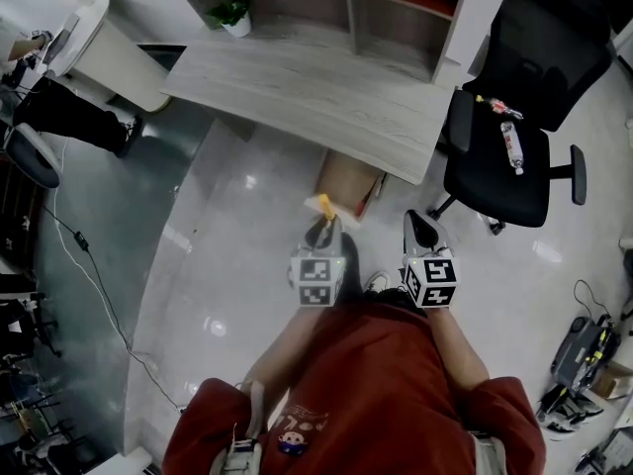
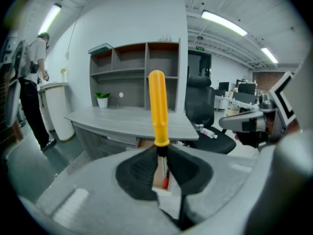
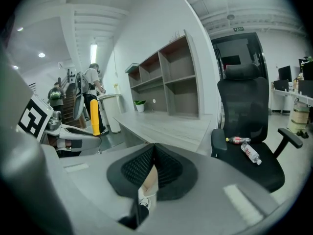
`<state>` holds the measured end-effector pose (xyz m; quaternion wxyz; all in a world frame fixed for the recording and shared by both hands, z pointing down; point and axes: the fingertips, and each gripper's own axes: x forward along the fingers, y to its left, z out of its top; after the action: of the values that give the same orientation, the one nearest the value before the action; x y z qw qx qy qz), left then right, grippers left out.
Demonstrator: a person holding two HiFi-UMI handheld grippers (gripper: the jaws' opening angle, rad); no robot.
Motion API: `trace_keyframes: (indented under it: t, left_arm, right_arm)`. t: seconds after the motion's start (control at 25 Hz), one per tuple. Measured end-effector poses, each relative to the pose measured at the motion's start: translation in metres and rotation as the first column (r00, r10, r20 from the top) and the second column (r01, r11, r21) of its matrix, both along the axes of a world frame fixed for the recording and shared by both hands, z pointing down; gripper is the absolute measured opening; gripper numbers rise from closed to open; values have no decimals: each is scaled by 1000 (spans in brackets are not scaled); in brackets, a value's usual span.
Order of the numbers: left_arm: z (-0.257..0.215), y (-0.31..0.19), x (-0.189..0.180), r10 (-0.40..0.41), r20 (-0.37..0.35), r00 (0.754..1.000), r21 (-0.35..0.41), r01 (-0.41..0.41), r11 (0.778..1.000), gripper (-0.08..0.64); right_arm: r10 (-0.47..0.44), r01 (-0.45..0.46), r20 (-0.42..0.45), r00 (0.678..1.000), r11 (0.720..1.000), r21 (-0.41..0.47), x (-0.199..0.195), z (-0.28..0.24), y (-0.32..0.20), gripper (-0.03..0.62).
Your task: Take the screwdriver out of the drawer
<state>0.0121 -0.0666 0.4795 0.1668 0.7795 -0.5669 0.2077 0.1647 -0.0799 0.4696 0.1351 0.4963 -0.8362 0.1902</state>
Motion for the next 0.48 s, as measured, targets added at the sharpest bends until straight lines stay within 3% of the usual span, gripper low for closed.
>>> trace_keyframes:
  t: [0.48]
  left_arm:
    - [-6,3,2,15,1,1000,12,-15,1000,54]
  right_arm:
    - [-8,8,3,1000,1000,21,-2,-6,6,2]
